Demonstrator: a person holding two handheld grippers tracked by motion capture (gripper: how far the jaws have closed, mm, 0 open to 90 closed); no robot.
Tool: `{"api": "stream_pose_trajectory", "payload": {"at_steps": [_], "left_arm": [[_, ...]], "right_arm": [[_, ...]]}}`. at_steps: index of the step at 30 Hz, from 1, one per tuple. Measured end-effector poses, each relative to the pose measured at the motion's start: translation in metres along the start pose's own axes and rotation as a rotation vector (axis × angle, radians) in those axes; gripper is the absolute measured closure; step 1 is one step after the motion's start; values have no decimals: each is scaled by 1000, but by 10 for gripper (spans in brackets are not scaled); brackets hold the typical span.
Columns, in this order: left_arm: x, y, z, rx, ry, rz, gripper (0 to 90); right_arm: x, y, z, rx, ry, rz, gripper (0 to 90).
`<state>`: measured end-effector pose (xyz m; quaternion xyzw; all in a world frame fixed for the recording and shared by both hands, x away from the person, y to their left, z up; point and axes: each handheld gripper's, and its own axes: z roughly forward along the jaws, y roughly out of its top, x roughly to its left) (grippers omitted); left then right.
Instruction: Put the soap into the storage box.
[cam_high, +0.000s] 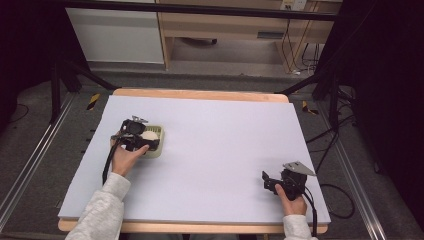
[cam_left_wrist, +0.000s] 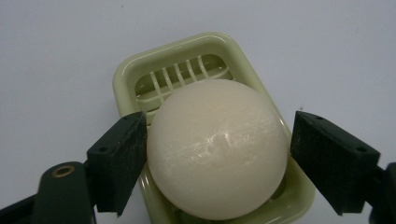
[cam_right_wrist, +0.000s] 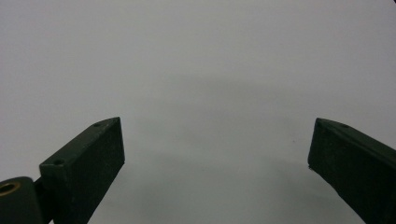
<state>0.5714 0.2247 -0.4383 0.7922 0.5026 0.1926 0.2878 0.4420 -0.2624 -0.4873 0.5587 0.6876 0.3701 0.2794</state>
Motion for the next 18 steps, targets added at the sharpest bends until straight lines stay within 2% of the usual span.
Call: {"api": "stream_pose_trajectory", "payload": {"at_steps": [11, 18], "left_arm": [[-6, -4, -19, -61, -14, 4, 180], [-13, -14, -31, -104, -27, 10, 189]], "right_arm": [[0, 0, 0, 1, -1, -1, 41], [-1, 0, 0, -3, -4, 3, 42]]}}
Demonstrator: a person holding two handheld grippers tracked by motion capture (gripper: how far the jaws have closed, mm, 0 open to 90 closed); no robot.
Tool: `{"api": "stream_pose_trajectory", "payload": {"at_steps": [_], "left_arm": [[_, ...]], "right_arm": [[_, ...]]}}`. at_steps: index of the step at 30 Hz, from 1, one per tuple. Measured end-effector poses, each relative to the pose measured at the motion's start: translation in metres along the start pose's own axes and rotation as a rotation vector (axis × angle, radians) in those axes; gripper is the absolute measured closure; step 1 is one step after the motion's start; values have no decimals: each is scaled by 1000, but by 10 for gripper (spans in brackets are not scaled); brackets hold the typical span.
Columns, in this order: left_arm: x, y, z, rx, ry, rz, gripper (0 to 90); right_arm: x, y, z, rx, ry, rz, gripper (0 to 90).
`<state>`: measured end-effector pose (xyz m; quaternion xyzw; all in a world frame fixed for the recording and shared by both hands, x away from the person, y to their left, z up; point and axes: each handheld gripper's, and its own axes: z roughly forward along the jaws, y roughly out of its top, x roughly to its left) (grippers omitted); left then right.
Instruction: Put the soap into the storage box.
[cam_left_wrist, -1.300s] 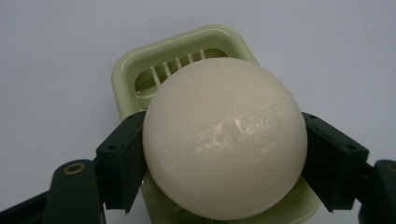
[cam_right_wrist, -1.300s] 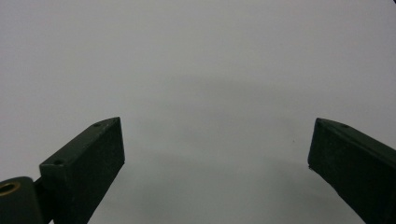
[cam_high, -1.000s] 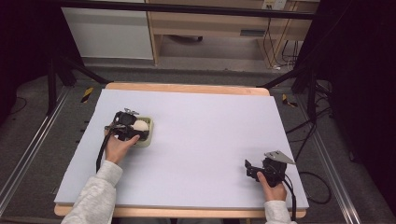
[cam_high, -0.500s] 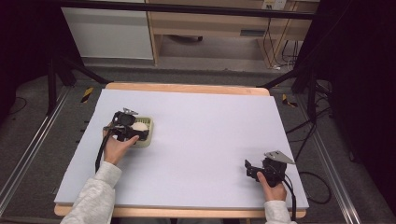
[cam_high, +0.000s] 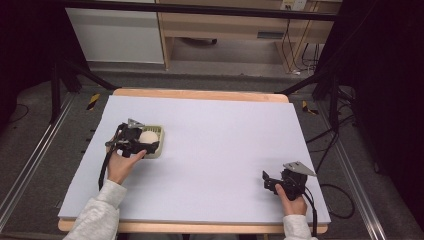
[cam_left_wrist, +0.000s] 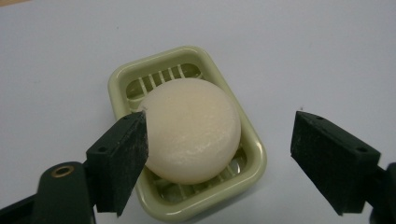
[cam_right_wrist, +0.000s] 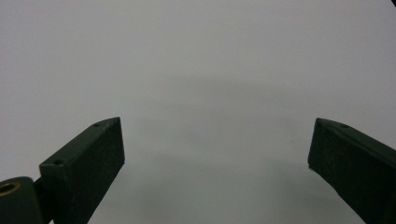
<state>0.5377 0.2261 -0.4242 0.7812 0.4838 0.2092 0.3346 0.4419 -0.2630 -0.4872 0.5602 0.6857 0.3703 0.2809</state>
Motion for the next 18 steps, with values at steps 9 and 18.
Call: {"api": "stream_pose_trajectory", "payload": {"at_steps": [9, 18], "left_arm": [[-10, -13, -13, -50, -22, -2, 220], [-7, -33, -32, -95, -27, -19, 231]], "right_arm": [[0, 0, -1, -3, -3, 1, 41], [0, 0, -1, -6, -7, 5, 41]]}}
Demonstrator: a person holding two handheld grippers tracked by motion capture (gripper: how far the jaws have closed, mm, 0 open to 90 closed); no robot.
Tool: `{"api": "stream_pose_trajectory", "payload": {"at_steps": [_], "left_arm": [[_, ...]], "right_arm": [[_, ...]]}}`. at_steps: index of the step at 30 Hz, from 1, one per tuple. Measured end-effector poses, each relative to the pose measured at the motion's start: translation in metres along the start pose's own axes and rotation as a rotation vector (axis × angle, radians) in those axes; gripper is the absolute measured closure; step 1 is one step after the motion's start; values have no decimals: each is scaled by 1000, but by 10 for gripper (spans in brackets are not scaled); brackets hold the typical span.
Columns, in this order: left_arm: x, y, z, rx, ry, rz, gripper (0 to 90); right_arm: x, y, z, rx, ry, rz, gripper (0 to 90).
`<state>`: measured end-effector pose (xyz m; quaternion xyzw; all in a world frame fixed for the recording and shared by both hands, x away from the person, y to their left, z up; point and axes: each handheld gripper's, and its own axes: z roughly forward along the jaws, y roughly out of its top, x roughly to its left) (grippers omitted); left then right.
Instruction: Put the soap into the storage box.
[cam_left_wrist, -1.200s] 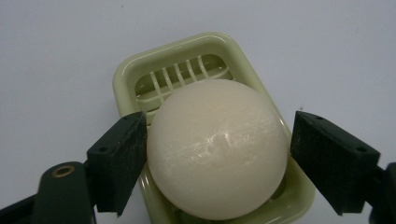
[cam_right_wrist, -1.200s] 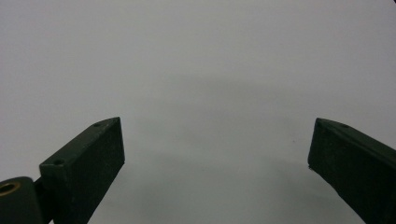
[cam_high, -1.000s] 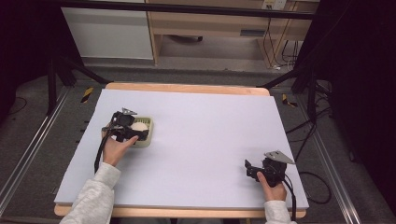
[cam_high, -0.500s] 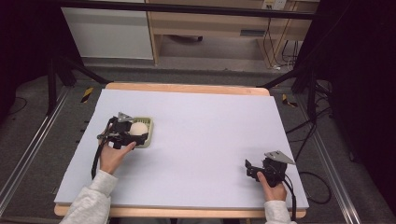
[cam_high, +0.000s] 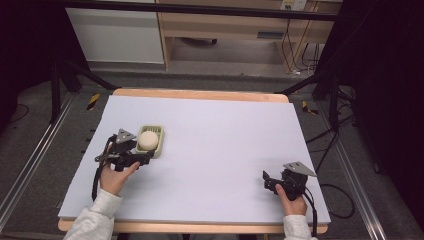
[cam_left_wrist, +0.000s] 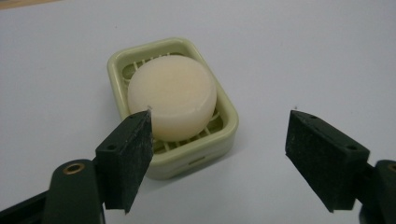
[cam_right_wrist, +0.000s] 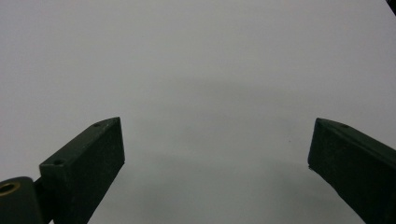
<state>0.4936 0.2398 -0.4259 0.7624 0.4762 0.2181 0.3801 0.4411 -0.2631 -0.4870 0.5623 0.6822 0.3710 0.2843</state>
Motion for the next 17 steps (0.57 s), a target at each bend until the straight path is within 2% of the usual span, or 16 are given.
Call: {"api": "stream_pose_trajectory", "payload": {"at_steps": [5, 9, 14, 17], "left_arm": [[5, -18, -7, -14, 0, -13, 237], [7, -32, -13, -31, 19, -14, 241], [11, -44, -13, -11, 29, -35, 231], [10, -50, -15, 6, 29, -32, 222]], "right_arm": [[0, 0, 0, -5, -4, -3, 41], [0, 0, -1, -6, -2, 1, 41], [0, 0, -1, -7, -4, -4, 41], [0, 0, 0, -5, -1, -1, 41]]}}
